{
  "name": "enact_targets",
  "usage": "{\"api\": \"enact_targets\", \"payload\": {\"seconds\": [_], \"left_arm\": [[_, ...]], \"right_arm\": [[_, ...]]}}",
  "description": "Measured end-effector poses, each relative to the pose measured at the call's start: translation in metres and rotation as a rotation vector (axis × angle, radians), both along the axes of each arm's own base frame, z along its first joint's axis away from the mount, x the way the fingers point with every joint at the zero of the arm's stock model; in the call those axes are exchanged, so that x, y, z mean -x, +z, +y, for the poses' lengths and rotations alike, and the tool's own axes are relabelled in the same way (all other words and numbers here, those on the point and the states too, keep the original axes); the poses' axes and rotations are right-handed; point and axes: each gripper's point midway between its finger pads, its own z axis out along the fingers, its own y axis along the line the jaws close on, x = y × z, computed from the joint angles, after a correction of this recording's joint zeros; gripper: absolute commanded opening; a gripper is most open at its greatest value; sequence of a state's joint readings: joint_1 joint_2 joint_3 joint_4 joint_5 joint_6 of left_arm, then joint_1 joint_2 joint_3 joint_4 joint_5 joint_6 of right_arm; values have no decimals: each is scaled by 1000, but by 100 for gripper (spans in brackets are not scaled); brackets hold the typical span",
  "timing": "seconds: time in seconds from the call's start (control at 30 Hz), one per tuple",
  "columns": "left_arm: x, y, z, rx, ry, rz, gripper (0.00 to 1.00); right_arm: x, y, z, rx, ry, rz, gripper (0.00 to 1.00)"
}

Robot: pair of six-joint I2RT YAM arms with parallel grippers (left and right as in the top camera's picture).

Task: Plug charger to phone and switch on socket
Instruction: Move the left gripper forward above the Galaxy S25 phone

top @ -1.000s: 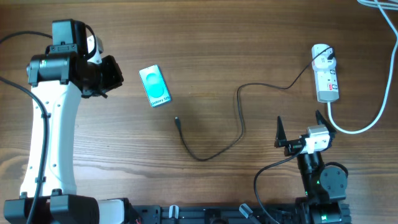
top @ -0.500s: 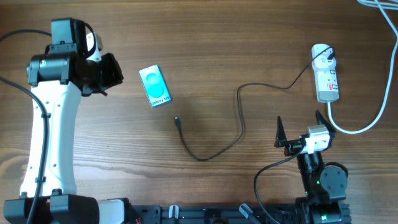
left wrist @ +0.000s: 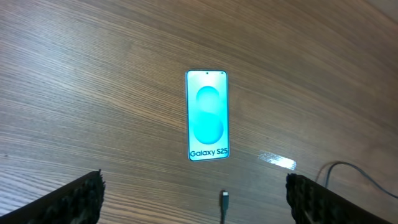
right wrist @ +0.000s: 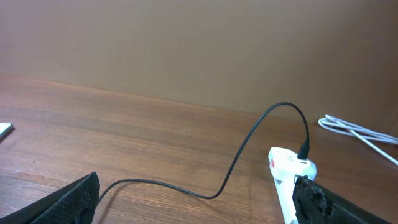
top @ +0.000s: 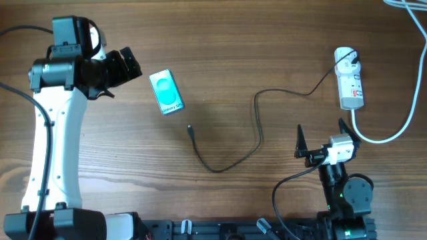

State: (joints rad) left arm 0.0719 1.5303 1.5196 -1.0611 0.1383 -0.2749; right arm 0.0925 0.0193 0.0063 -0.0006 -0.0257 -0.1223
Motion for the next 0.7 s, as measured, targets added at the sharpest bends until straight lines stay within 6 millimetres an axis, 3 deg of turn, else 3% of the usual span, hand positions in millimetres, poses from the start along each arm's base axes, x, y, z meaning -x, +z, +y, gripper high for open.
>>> {"api": "enact_targets", "payload": {"seconds": [0.17,0.5,0.7], "left_arm": [[-3,-11,3,-10,6,32,100],[-13,-63,3,-1,5,176,100],[-13,-70,3,1,5,197,100]], "right_arm": [[0,0,0,0,0,0,100],[0,0,0,0,0,0,100],[0,0,0,0,0,0,100]]}}
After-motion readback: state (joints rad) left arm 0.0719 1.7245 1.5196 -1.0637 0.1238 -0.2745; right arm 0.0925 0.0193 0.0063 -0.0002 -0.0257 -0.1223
